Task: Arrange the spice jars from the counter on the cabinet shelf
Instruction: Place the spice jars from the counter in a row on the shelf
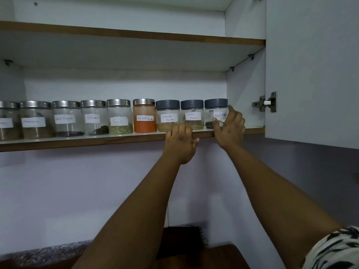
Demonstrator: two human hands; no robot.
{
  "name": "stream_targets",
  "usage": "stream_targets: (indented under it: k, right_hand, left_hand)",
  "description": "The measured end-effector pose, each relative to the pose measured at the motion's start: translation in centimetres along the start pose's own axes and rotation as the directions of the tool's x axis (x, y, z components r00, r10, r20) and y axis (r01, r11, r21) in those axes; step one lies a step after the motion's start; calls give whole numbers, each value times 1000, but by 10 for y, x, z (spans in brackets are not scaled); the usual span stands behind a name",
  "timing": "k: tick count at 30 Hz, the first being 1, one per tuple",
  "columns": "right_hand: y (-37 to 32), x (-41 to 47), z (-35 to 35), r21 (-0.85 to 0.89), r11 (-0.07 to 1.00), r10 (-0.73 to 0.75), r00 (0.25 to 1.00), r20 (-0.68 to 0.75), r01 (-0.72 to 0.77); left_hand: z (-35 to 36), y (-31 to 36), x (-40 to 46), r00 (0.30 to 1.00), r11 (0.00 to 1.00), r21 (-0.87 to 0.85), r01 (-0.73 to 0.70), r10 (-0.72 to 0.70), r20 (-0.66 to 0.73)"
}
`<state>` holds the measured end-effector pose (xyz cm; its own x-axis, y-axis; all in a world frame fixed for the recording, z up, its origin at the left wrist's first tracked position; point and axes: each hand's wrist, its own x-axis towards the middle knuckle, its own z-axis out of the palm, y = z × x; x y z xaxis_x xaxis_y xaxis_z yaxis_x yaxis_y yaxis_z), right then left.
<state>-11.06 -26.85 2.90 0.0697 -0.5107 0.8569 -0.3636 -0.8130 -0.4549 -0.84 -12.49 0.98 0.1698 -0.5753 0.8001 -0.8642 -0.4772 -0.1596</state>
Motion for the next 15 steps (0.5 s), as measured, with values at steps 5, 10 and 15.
stream_targets:
  k: [5, 10, 15]
  right_hand:
    - [-48, -36, 10, 38, 995, -84, 983, -163, 91]
    - [-106, -64, 24, -14, 976, -216, 955, -202, 218]
    - [-177, -80, 33, 105, 906, -383, 899, -215, 411]
  left_hand:
    - [-27, -23, -30, 995, 990, -142, -11, -3, -100]
    - [-62, -63, -78, 980, 999, -52, -11, 0, -201]
    - [-124, -141, -102, 984, 997, 82, -12, 26, -176]
